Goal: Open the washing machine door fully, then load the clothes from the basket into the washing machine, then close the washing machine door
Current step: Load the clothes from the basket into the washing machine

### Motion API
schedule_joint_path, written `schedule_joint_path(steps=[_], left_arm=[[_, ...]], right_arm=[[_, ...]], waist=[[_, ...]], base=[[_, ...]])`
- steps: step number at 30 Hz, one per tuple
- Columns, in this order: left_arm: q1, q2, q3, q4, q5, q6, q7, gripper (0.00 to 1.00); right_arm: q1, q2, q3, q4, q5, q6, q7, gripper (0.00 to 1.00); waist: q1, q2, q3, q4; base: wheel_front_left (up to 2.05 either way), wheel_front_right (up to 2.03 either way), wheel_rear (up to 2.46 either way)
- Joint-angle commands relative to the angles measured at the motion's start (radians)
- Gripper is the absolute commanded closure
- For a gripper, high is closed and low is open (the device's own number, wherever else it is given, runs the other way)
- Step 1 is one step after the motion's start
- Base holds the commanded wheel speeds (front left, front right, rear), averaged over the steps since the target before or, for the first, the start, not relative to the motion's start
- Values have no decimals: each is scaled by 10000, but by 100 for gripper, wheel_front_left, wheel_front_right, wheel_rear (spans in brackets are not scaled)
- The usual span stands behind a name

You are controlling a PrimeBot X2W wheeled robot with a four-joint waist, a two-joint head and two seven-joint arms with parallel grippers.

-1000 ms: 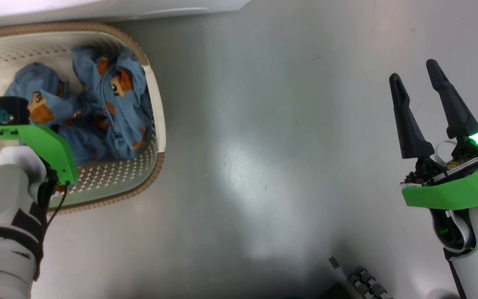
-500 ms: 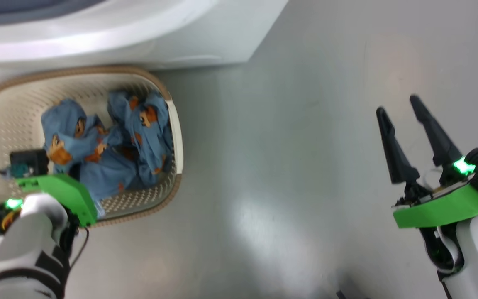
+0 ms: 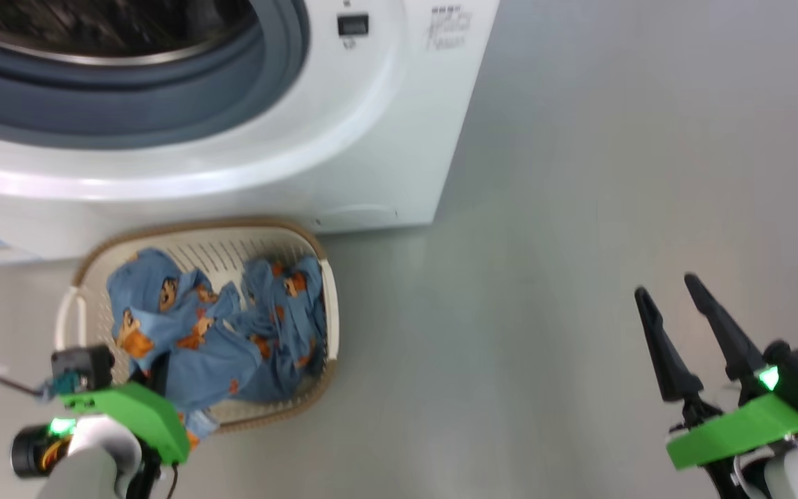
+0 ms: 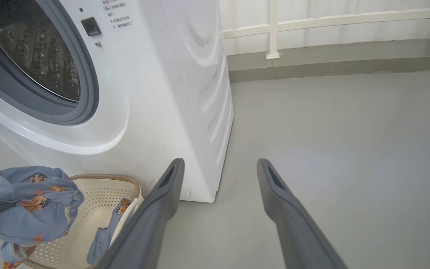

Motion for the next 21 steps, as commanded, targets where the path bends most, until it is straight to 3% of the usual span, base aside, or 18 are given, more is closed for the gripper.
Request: schedule_joint_path(steps=[1,11,21], left_arm=[[287,406,329,-209,81,60,-137,100],[2545,352,1601,-3430,727,-62,-138,100],[4713,-173,2647,-6572,1645,-320,-139,100]], right_arm=[[265,-97,96,-177,-48,62,-48,0],[1504,11,-412,-189,-131,62,-48,0],[2497,160,-1014,-249,-206,62,-48,0]], waist=[[2,0,-1246,284],[2,0,-2383,373],[2,0,-3098,370]], base=[[0,0,0],[0,0,0],[0,0,0]])
